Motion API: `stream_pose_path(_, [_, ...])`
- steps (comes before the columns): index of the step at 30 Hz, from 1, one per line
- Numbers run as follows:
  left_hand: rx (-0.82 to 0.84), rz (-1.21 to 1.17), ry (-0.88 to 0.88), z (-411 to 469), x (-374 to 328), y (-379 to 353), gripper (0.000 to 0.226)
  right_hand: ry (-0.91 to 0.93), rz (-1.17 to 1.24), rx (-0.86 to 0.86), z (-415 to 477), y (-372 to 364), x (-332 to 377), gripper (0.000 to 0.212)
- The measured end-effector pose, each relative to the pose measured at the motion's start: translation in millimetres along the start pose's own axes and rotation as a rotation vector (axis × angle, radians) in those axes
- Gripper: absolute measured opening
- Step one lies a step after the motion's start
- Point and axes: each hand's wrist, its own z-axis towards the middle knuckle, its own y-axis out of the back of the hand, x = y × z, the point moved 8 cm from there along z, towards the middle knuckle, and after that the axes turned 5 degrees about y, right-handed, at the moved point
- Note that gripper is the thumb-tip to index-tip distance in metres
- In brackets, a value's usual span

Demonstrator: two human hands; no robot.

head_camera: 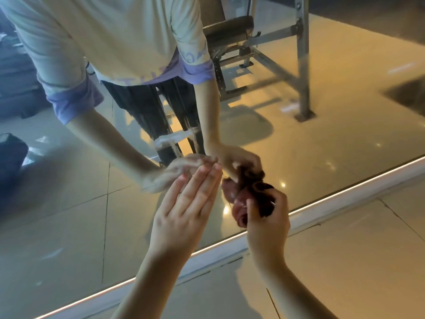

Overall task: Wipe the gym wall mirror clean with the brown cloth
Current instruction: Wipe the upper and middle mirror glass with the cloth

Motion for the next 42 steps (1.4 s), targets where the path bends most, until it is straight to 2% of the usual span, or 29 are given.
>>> stream_pose_path(3, [-0.003,0.010,-0.021,-2,4,2,0.074,0.117,0.015,0.075,1,1,16,0.026])
stream_pose_path(5, [-0.003,-0.007,-0.025,-1,8,6,0.073,0.047,0.040,-0.031,10,13,7,0.025])
stream_pose_path(7, [-0.012,-0.025,-0.016,0,15,11,0.070,-0.097,0.045,-0.113,10,15,-6,0.025])
stream_pose_path(9, [-0.022,-0.028,-0.014,-1,21,16,0.066,-0.149,0.057,-0.075,0,4,-3,0.025])
stream_pose_path(13, [-0.020,0.001,-0.017,-7,33,21,0.070,0.069,0.136,0.028,-2,0,49,0.031])
stream_pose_path(16, [-0.021,0.005,-0.005,-10,41,24,0.075,-0.007,0.311,-0.149,14,18,57,0.034])
stream_pose_path(18, [-0.027,0.002,0.010,-9,46,28,0.079,-0.045,0.322,-0.246,10,16,57,0.031])
stream_pose_path(20, [-0.052,0.003,0.027,-9,50,32,0.077,0.079,0.259,-0.231,-4,4,72,0.028])
stream_pose_path(23, [-0.092,0.022,0.086,-7,61,39,0.077,0.440,0.139,-0.059,-19,-8,100,0.023])
stream_pose_path(25, [-0.105,0.030,0.131,-6,70,42,0.080,0.557,0.104,-0.065,-7,0,108,0.022])
stream_pose_path(29, [-0.132,0.054,0.179,1,81,50,0.080,0.434,0.223,-0.327,14,14,115,0.027])
stream_pose_path(31, [-0.147,0.058,0.189,7,86,53,0.076,0.535,0.139,-0.292,-2,-2,132,0.032])
stream_pose_path(33, [-0.174,0.044,0.183,15,90,59,0.067,0.734,0.070,-0.151,-21,-16,147,0.032])
stream_pose_path(35, [-0.195,0.019,0.180,23,95,65,0.061,0.825,0.059,-0.073,-19,-12,156,0.031])
stream_pose_path(40, [-0.265,0.065,0.164,31,104,61,0.061,0.680,0.147,-0.245,-5,-3,155,0.030])
stream_pose_path(42, [-0.287,0.079,0.149,29,103,57,0.060,0.742,0.128,-0.208,-21,-21,160,0.023])
